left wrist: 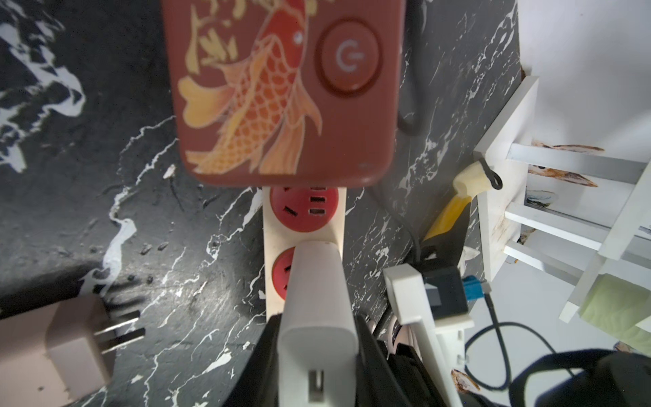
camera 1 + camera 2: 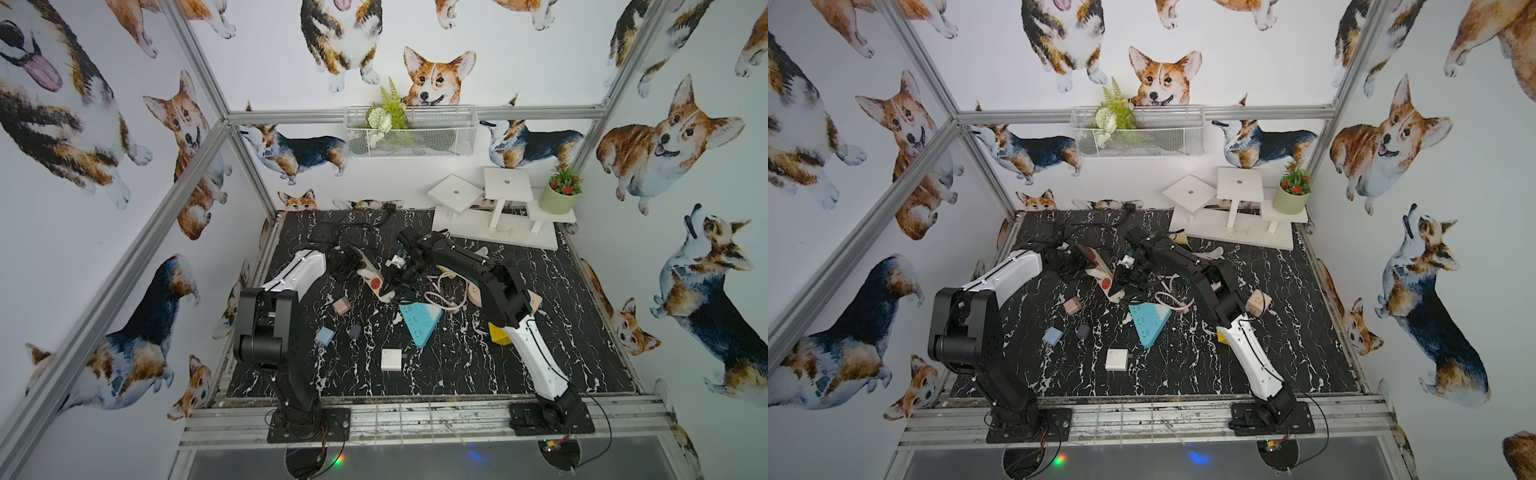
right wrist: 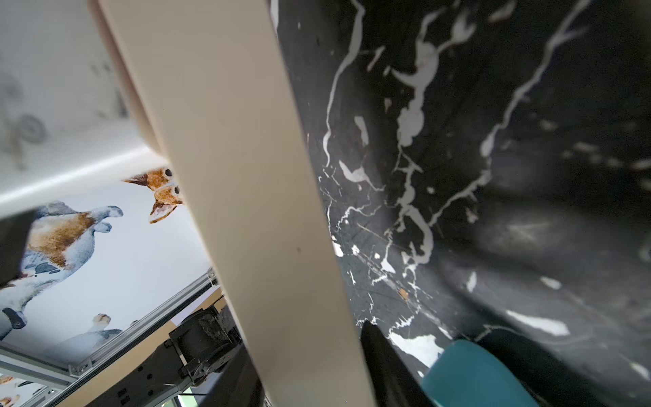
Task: Pull the plug off the socket
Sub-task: Remove the plug from the socket.
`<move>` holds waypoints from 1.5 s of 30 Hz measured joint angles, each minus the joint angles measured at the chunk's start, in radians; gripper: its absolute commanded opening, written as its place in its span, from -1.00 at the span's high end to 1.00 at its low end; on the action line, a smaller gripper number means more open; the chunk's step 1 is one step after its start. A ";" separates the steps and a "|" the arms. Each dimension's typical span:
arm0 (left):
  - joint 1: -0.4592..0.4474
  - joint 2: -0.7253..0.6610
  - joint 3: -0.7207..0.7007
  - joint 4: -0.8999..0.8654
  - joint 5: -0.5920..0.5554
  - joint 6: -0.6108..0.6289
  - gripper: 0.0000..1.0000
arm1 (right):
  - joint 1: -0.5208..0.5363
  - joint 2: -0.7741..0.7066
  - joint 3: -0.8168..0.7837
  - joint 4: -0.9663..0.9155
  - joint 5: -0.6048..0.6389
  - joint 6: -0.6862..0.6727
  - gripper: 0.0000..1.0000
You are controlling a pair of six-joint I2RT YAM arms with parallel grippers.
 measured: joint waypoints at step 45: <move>0.066 0.035 0.206 -0.328 0.014 0.210 1.00 | -0.020 0.066 0.024 0.050 -0.003 -0.034 1.00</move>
